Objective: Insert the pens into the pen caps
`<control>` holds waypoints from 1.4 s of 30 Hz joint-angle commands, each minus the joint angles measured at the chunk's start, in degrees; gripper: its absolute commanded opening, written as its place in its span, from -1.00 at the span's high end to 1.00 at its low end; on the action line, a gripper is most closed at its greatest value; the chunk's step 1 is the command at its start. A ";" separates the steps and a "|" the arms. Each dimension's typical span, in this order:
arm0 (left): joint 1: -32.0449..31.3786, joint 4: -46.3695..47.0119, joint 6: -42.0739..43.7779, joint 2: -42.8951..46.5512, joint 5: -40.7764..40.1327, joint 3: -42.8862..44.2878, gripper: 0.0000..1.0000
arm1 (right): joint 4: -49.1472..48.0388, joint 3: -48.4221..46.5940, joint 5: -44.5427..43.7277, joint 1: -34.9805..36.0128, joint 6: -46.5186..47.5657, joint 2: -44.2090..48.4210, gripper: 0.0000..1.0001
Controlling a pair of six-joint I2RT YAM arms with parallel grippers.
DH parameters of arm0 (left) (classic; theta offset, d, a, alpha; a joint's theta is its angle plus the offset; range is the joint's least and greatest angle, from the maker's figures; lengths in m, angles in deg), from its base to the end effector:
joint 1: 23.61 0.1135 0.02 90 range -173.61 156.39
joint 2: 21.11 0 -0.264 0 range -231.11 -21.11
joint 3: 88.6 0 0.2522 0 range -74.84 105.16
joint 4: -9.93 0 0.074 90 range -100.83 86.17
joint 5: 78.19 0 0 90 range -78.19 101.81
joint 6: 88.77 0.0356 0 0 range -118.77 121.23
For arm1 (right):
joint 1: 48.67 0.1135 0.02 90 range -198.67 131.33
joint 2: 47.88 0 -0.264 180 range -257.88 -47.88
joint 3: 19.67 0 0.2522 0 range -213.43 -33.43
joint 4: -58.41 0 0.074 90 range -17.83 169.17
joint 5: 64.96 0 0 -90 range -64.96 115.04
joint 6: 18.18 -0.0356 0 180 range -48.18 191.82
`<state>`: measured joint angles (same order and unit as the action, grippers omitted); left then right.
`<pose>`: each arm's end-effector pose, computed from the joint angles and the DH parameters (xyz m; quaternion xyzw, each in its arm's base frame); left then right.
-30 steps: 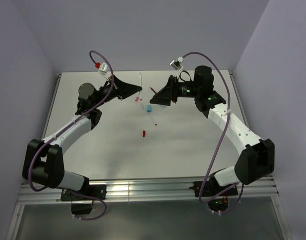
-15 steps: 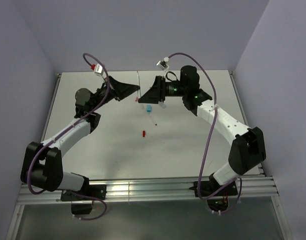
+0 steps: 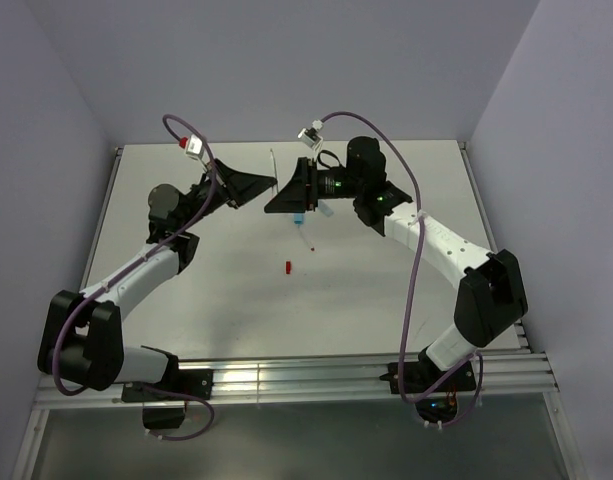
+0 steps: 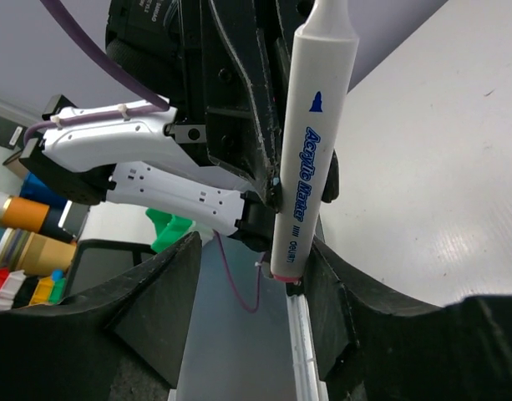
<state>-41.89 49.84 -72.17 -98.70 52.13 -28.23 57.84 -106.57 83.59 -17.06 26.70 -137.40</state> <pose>0.2752 -0.1152 0.3357 0.0136 0.5939 -0.6936 0.4073 0.2926 0.2157 0.3627 -0.2633 0.6633 0.6518 0.2565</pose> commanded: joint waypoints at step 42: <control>7.65 -76.39 60.97 -16.44 -5.30 45.69 -0.23 | 21.11 8.11 -4.91 -15.26 24.33 9.53 1.00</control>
<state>-33.89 -1.51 -32.79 -109.49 53.09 7.73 66.19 -97.18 81.99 -29.75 38.72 -131.04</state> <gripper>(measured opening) 0.635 0.234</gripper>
